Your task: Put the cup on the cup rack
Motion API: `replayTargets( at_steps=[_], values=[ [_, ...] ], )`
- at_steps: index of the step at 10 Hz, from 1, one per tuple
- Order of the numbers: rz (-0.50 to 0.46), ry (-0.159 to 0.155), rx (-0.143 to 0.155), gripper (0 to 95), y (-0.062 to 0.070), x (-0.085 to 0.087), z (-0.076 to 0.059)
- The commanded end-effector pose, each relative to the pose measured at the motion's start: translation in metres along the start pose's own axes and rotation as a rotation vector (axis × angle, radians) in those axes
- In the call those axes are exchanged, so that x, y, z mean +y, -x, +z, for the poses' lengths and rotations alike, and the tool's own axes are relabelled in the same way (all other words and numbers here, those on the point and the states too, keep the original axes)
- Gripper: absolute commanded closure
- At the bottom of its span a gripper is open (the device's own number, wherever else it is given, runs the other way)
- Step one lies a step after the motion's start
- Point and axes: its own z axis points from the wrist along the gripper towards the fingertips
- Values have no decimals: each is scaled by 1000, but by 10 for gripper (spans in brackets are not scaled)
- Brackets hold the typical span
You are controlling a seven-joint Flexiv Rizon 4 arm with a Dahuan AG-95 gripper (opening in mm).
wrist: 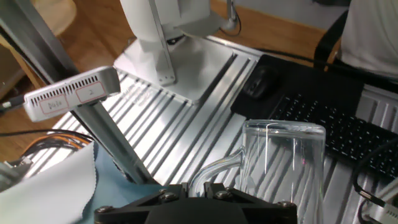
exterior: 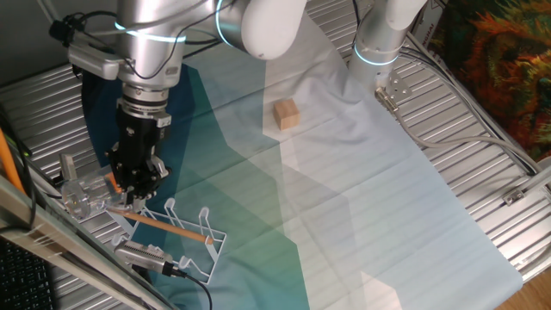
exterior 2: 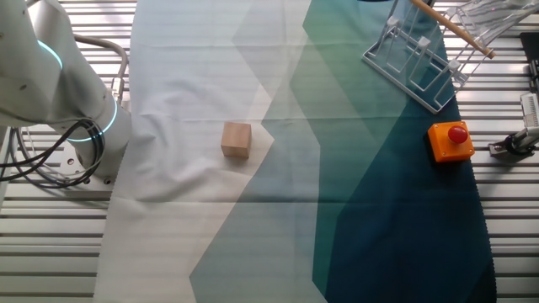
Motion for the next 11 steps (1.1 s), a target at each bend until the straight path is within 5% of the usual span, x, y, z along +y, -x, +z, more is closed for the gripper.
replayTargets(
  at_steps=[1, 11],
  values=[
    [4, 1, -18, 950, 0, 1, 3],
    [-12, 11, -81, 950, -15, -5, 10]
  ],
)
